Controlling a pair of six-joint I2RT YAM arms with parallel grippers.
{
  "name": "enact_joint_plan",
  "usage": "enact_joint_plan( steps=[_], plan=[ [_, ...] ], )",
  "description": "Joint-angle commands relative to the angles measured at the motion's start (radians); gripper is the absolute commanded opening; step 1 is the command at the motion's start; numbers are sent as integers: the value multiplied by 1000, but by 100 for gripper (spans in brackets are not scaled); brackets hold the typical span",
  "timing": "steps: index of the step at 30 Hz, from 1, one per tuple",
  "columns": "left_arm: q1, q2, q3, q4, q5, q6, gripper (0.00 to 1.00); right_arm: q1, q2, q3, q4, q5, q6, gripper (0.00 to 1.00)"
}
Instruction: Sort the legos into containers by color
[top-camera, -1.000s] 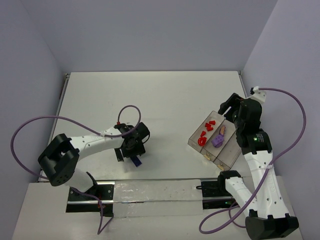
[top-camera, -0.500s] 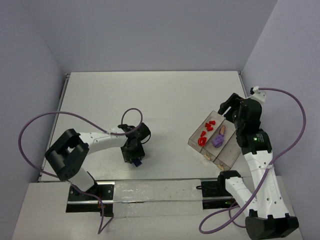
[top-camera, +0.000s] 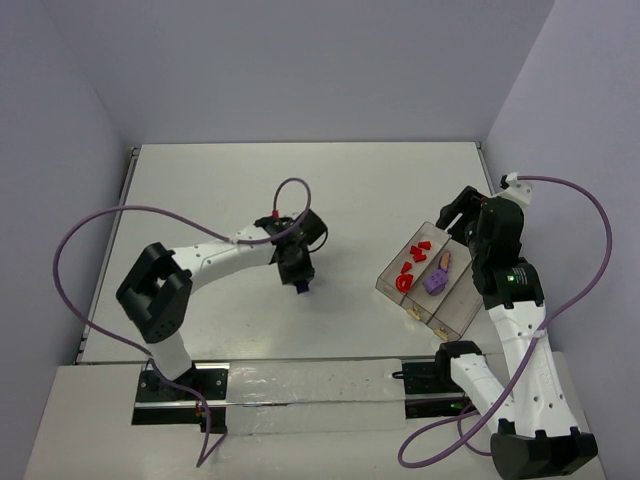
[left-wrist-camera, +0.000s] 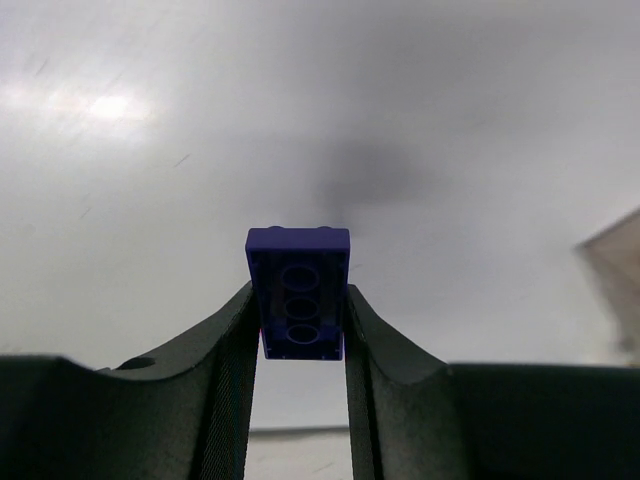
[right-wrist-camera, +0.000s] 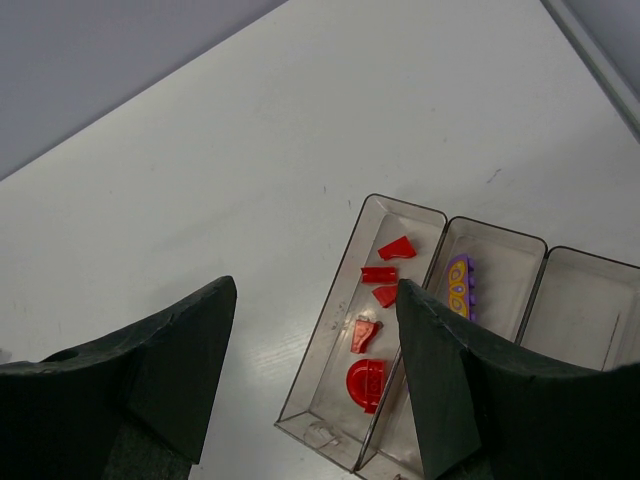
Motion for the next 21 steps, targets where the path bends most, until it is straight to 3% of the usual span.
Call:
enact_joint_plan(
  steps=[1,8,13,16,21],
  plan=[
    [12,126,234,39,-50,97,11,-4,-18,6,34,6,-1,73],
    [39,439,649,19,-22,188,12,-4,-33,9,16,-3,-4,73],
    [45,536,740,9,-29,198,16,-4,-33,-5,17,-23,-1,73],
    [49,551,699,65,-13,198,25,-4,-19,-18,29,-64,4,73],
    [47,576,682,80,11,204,55,-4,-4,-23,39,-87,7,73]
  ],
)
